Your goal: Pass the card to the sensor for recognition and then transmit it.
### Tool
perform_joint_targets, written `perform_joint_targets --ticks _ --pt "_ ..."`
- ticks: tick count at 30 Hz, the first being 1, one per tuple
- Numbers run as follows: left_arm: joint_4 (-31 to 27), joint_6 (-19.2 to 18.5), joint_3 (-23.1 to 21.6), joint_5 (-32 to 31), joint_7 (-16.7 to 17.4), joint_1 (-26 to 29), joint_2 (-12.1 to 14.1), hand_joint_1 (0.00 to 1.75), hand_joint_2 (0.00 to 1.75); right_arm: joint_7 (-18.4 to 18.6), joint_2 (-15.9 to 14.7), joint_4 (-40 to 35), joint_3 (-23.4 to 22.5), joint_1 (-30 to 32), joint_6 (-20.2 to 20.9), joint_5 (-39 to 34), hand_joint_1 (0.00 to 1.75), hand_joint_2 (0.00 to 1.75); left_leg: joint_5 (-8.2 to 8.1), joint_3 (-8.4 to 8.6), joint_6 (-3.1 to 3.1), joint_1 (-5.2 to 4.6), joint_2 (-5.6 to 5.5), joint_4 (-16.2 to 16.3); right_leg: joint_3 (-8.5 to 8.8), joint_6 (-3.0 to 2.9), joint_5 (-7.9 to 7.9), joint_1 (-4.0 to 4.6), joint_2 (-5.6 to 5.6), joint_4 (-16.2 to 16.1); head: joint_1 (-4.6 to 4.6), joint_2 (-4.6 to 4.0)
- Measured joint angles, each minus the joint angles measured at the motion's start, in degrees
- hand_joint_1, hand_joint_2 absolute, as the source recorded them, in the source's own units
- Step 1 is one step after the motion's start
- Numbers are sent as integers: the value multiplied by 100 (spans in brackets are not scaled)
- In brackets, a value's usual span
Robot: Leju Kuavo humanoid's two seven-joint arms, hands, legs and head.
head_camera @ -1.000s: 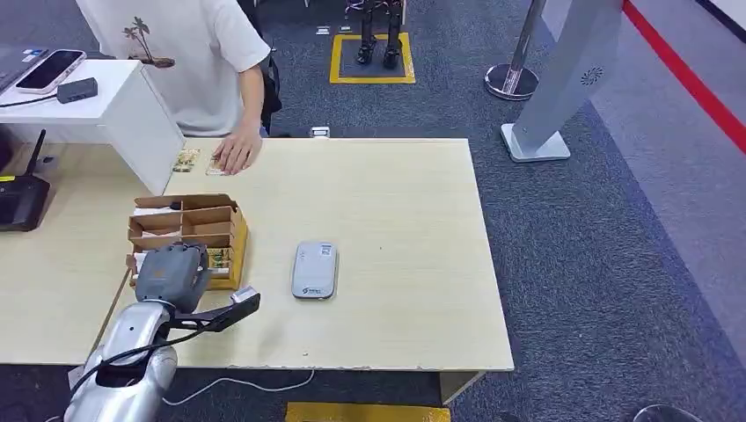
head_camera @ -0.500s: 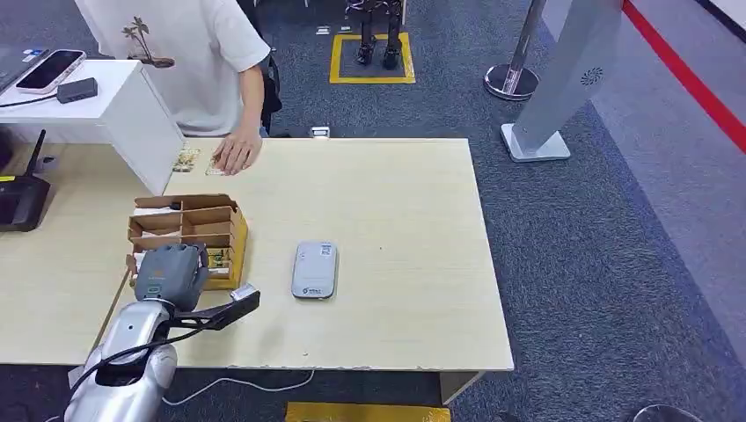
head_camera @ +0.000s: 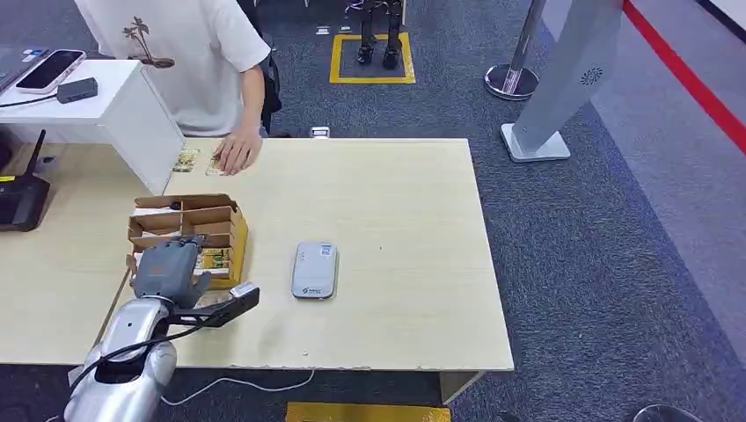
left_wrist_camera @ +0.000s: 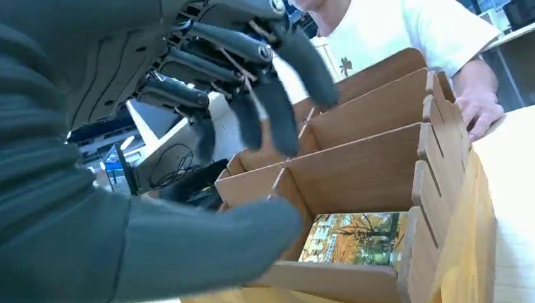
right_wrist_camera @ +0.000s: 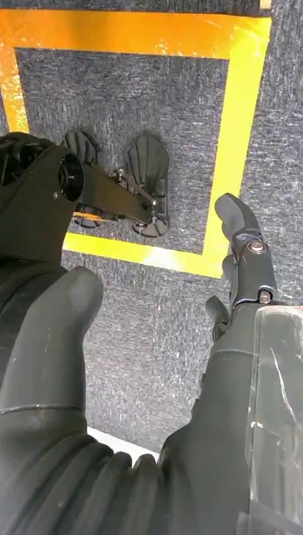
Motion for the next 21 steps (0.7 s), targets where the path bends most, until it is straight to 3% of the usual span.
perform_joint_targets --ticks 21 --pt "0 0 -2 0 0 -23 0 0 175 0 -2 -22 0 0 0 0 0 175 0 0 0 0 0 0 0 0 0 0 0 0 0 0"
